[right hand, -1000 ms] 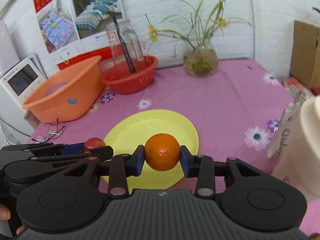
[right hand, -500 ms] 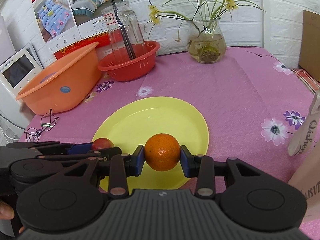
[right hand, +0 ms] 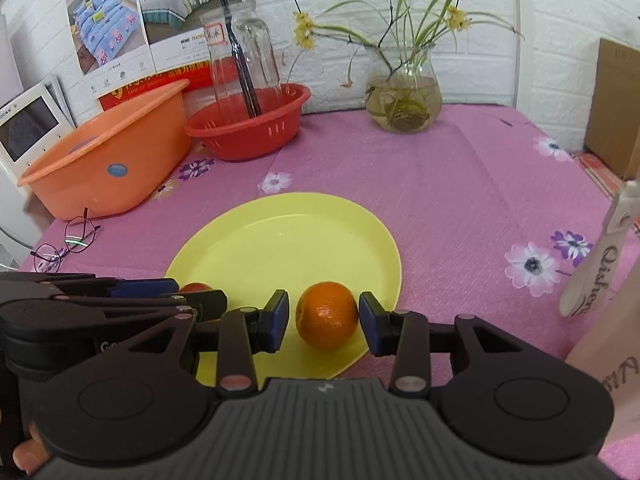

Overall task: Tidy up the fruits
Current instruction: 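Carry the red plum and orange to the yellow plate and release both, then move both tools back toward the fruit cluster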

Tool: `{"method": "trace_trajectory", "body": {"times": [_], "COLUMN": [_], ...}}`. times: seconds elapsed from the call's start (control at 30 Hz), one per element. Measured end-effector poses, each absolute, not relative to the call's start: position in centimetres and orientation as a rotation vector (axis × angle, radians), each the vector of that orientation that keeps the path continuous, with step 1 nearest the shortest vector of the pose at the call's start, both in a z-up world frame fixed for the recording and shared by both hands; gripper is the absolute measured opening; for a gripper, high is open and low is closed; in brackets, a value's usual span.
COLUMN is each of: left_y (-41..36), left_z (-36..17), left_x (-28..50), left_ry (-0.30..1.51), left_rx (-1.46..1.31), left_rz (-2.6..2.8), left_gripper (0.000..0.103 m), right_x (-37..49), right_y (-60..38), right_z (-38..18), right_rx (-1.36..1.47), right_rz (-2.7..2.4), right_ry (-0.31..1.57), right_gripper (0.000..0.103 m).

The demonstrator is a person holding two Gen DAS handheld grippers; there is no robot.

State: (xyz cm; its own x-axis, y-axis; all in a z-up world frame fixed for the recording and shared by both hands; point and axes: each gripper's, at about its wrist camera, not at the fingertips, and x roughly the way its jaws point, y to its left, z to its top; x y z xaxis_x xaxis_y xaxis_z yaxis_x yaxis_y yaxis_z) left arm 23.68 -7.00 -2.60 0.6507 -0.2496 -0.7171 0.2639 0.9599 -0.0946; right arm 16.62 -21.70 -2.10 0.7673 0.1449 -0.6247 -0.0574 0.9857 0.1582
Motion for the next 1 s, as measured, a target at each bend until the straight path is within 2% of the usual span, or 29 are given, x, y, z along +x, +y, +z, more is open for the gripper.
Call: {"method": "trace_trajectory", "body": {"times": [0.13, 0.2, 0.3, 0.47, 0.57, 0.67, 1.0], "left_y": [-6.2, -5.6, -4.4, -2.2, -1.0, -0.2, 1.1], "left_z": [-1.3, -0.2, 1.6, 3.8, 4.3, 3.9, -1.5], "left_x": [22.4, 21.2, 18.8, 14.6, 11.8, 9.0, 0.6], "left_ry": [0.763, 0.718, 0.622, 0.533, 0.488, 0.472, 0.562], "left_rx": [0.032, 0.042, 0.058, 0.05, 0.044, 0.059, 0.17], "left_rz": [-0.264, -0.244, -0.216, -0.199, -0.179, -0.172, -0.202], "left_gripper": [0.05, 0.063, 0.074, 0.078, 0.084, 0.084, 0.084], "right_x": [14.3, 12.6, 9.9, 5.8, 2.9, 0.5, -2.8], "right_y": [-21.6, -21.4, -21.1, -20.6, -19.9, -18.9, -17.0], "right_z": [-0.1, 1.1, 2.7, 3.9, 3.7, 3.3, 1.3], "right_rx": [0.108, 0.079, 0.037, 0.008, -0.018, -0.083, -0.124], "right_rz": [0.102, 0.111, 0.139, 0.18, 0.186, 0.213, 0.311], "right_ry": [0.59, 0.522, 0.44, 0.35, 0.251, 0.221, 0.323], "right_gripper": [0.053, 0.053, 0.057, 0.059, 0.059, 0.059, 0.059]}}
